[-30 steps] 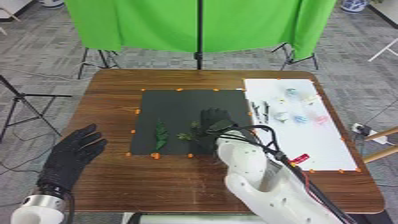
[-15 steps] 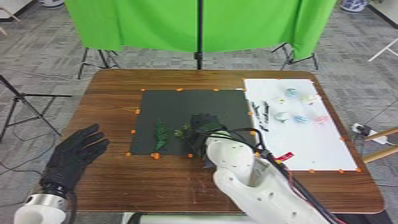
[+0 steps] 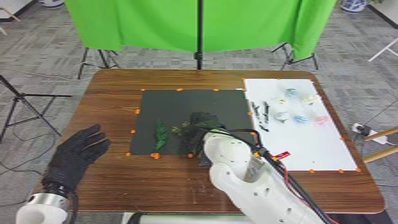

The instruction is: Arrange flowers

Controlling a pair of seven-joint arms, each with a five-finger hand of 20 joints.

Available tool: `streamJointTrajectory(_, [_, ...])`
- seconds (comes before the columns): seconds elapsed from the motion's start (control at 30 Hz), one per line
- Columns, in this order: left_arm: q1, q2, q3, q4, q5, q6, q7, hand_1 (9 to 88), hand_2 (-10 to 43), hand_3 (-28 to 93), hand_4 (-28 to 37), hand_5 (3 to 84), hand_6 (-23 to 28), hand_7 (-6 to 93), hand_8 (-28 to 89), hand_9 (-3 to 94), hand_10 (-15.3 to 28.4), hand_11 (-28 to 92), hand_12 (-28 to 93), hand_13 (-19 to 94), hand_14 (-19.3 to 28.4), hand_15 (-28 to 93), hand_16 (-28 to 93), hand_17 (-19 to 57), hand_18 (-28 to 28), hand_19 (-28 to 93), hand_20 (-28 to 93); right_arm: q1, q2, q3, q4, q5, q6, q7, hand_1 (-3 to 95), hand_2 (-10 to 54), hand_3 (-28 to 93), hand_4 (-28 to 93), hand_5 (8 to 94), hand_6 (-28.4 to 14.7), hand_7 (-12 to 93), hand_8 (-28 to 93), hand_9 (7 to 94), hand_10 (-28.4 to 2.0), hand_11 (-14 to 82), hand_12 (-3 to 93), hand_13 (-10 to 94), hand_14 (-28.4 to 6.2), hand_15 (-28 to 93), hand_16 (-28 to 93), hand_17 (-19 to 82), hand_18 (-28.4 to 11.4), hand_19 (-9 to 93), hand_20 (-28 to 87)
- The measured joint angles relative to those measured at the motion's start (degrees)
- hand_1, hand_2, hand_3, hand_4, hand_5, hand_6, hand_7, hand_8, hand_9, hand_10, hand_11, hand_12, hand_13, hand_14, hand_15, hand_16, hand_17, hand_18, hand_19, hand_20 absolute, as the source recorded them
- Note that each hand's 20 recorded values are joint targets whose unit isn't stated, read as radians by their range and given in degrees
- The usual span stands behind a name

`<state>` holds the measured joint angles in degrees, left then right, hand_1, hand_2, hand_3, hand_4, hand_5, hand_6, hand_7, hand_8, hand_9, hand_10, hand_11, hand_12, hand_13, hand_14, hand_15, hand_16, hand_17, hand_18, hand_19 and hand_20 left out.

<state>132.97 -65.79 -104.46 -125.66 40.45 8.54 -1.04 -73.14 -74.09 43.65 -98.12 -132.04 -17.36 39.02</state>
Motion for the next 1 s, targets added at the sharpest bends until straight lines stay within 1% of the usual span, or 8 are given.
streamJointTrajectory(0.3, [-0.2,0.12,0.15,0.14,0.04,-0.1,-0.11,32.8,2.1,73,-28.3,38.4,5.0,34.9,-17,36.3,15.0,39,9,30,17.3,53,-8,-4.9,22.7,63,-3,-0.3,-1.1,0.9,0.3,1.1,0.0,0.4,27.1,3.6,80,-24,92.4,-0.5,36,-13,93.7,-5.8,60.9,27.0,94,-3.9,74,30,57,-22.6,93,58])
streamJointTrajectory(0.53, [-0.1,0.13,0.15,0.14,0.04,-0.1,0.09,32.7,2.1,73,-28.3,38.4,5.0,35.0,-17,36.3,14.9,39,9,30,17.3,53,-9,-4.9,22.8,63,-3,-0.6,-0.8,1.4,-0.2,1.1,0.0,0.0,25.5,3.7,78,-24,90.8,-0.2,36,-14,93.7,-6.2,59.4,28.1,93,-4.2,73,31,56,-22.8,93,58])
streamJointTrajectory(0.67, [0.0,0.13,0.11,0.14,0.04,-0.1,0.15,32.7,2.1,73,-28.3,38.4,5.0,34.9,-17,36.2,15.0,39,9,30,17.3,53,-9,-4.9,22.8,63,-3,-0.5,-0.2,1.4,-0.6,0.9,-0.2,-0.3,21.7,3.6,77,-25,90.7,-0.3,36,-14,93.7,-6.2,59.2,28.2,93,-4.2,73,31,55,-22.9,93,58])
streamJointTrajectory(1.0, [0.4,0.05,-0.05,0.07,0.04,-0.1,0.3,32.6,2.0,73,-28.3,38.4,5.0,34.8,-17,36.2,15.2,39,9,30,17.3,53,-9,-4.9,22.8,63,-4,-0.6,1.3,3.1,-2.6,1.1,-3.5,-0.2,19.2,5.2,73,-25,90.6,-0.7,35,-14,93.7,-6.4,58.6,28.3,93,-4.3,73,31,55,-22.8,93,58])
